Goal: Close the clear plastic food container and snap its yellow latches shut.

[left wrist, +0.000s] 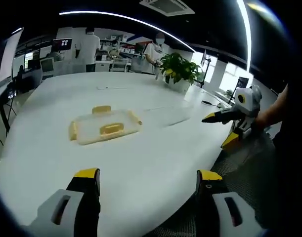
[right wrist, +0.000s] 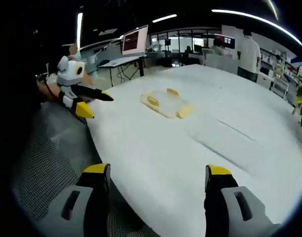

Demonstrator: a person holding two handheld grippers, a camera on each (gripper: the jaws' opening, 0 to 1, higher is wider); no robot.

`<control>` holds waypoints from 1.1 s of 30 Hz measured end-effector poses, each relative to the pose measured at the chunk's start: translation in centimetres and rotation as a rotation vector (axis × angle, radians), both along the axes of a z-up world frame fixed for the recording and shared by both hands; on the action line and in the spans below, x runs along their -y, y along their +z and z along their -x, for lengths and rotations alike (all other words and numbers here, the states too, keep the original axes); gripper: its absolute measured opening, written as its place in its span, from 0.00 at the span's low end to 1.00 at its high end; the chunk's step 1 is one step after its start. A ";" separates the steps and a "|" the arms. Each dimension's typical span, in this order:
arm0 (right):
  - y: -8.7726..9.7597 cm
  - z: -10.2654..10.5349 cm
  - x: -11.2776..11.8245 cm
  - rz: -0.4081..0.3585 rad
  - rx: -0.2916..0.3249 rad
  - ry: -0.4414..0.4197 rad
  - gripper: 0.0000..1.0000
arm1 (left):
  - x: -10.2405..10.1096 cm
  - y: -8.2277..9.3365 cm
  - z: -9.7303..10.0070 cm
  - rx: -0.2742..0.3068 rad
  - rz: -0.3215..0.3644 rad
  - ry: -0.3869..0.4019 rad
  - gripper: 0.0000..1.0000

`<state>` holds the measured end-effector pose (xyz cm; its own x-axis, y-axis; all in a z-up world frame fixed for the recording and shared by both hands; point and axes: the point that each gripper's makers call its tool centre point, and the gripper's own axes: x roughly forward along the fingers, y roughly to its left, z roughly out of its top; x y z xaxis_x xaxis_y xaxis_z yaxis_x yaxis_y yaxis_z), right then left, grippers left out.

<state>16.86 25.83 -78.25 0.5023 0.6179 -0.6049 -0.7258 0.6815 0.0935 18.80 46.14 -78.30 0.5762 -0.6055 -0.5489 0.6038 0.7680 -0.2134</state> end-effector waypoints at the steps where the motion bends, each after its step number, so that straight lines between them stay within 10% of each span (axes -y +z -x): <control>1: -0.1 0.0 0.0 0.001 -0.002 0.000 0.76 | 0.0 -0.2 0.0 -0.010 0.004 0.002 0.77; 33: 0.9 1.3 -2.0 0.042 0.007 0.155 0.66 | -0.6 1.7 -0.6 0.053 0.011 0.006 0.63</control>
<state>15.52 27.80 -77.33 0.4069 0.6626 -0.6288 -0.8232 0.5643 0.0619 19.36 46.69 -76.63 0.6078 -0.6079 -0.5108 0.6102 0.7693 -0.1895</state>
